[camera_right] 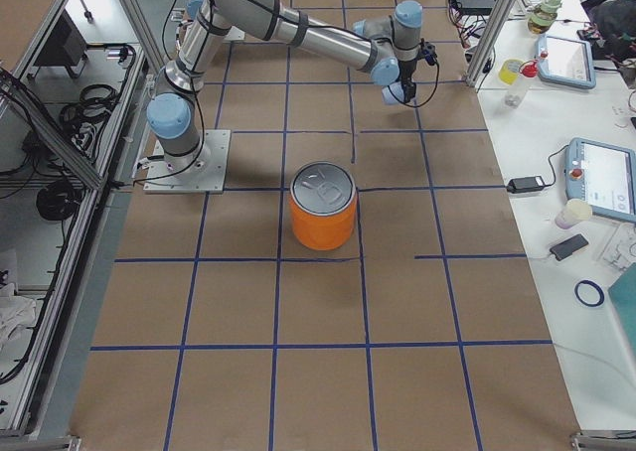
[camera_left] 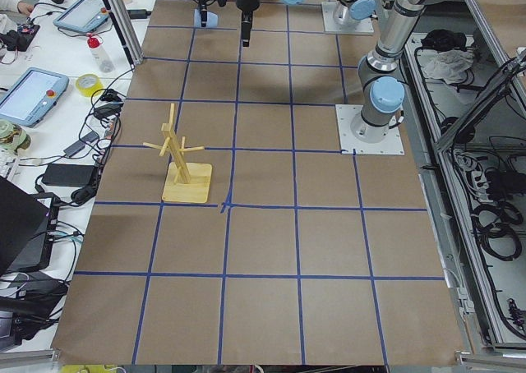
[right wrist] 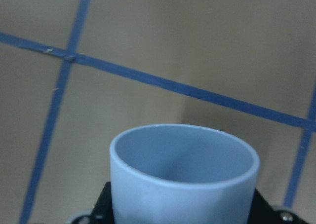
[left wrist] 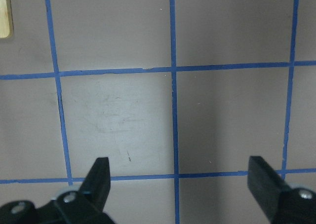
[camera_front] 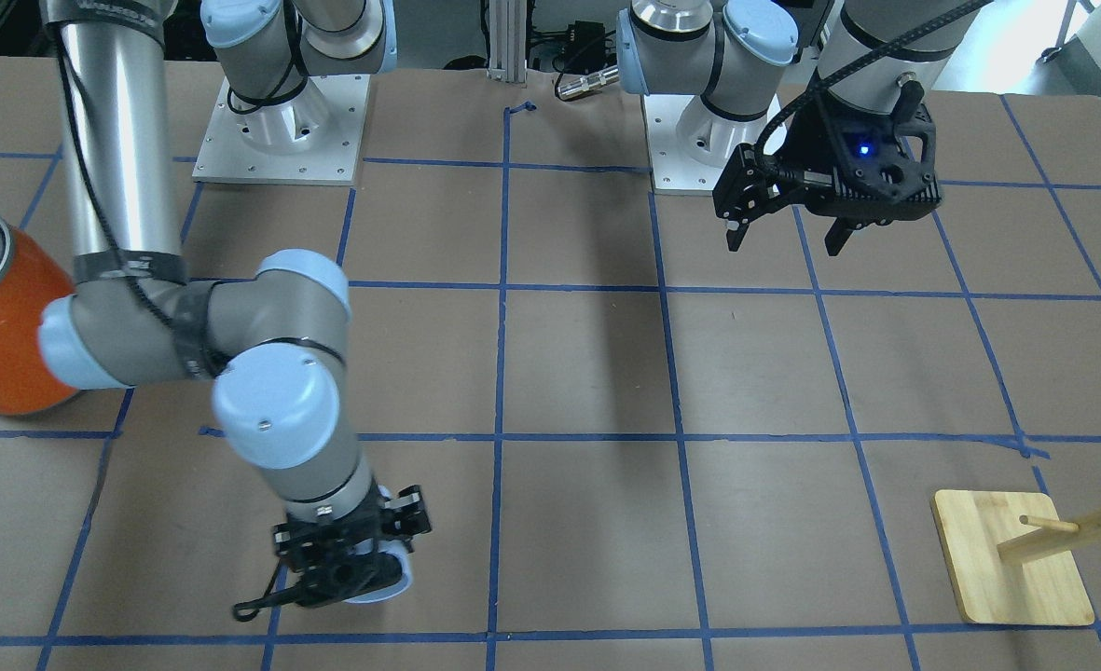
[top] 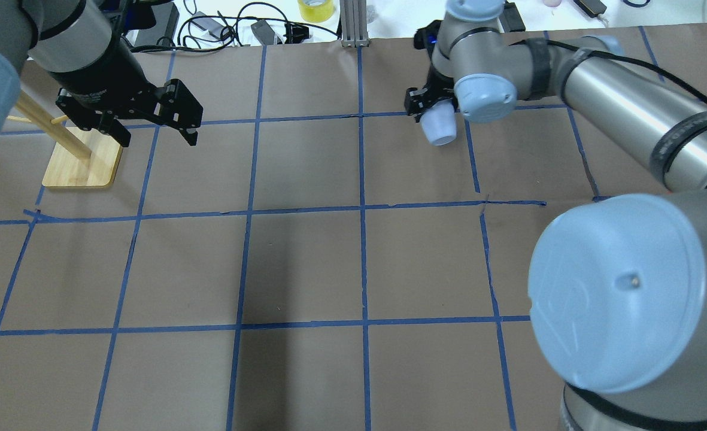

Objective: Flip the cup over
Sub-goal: 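Carry the cup with the right gripper toward the left arm and lower it, then release the cup on its side and raise the right gripper away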

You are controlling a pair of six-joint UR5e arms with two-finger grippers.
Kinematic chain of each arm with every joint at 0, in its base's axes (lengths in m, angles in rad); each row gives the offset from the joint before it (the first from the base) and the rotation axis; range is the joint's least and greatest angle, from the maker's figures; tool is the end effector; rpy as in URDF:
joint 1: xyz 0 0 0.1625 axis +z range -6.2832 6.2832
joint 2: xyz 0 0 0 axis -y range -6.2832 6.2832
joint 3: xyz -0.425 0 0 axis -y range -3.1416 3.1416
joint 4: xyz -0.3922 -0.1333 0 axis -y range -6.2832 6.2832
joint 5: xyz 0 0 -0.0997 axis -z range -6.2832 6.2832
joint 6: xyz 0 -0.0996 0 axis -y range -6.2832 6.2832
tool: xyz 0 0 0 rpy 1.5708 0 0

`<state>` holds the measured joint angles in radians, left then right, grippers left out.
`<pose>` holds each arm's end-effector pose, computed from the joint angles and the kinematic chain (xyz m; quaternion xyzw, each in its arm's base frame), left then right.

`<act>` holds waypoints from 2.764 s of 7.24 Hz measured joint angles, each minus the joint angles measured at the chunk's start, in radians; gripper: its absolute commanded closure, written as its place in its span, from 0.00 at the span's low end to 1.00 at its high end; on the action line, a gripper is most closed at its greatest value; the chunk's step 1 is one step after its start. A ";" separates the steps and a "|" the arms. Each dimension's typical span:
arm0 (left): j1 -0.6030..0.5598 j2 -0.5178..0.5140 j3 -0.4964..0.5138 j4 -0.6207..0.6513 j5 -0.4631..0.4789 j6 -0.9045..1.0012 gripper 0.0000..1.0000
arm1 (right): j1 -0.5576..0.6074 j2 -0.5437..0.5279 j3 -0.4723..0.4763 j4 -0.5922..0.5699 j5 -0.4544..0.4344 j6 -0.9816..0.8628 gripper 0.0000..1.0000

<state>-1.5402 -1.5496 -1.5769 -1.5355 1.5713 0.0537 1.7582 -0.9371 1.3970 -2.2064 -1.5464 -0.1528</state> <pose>-0.1183 -0.4916 0.4989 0.0115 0.9996 -0.0252 0.0013 0.2672 -0.6808 0.2503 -0.1697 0.9815 -0.0875 0.0137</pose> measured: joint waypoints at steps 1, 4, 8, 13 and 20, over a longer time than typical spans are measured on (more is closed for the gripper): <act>0.000 -0.002 0.000 0.000 0.000 0.000 0.00 | 0.073 0.000 -0.004 -0.008 -0.001 -0.020 0.30; 0.000 -0.002 0.000 0.000 -0.001 0.000 0.00 | 0.176 0.001 -0.011 -0.024 -0.002 -0.350 0.30; 0.000 0.003 0.000 0.000 0.001 0.001 0.00 | 0.221 0.023 0.008 -0.032 0.000 -1.008 0.30; 0.000 0.006 -0.001 0.000 0.000 0.004 0.00 | 0.247 0.061 0.035 -0.034 0.004 -1.143 0.01; 0.001 0.007 -0.001 0.000 -0.004 0.013 0.00 | 0.236 -0.122 0.040 0.127 -0.003 -1.055 0.00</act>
<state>-1.5394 -1.5428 -1.5782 -1.5355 1.5678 0.0666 1.9946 -1.0592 1.4373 -2.0793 -1.5495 -1.2075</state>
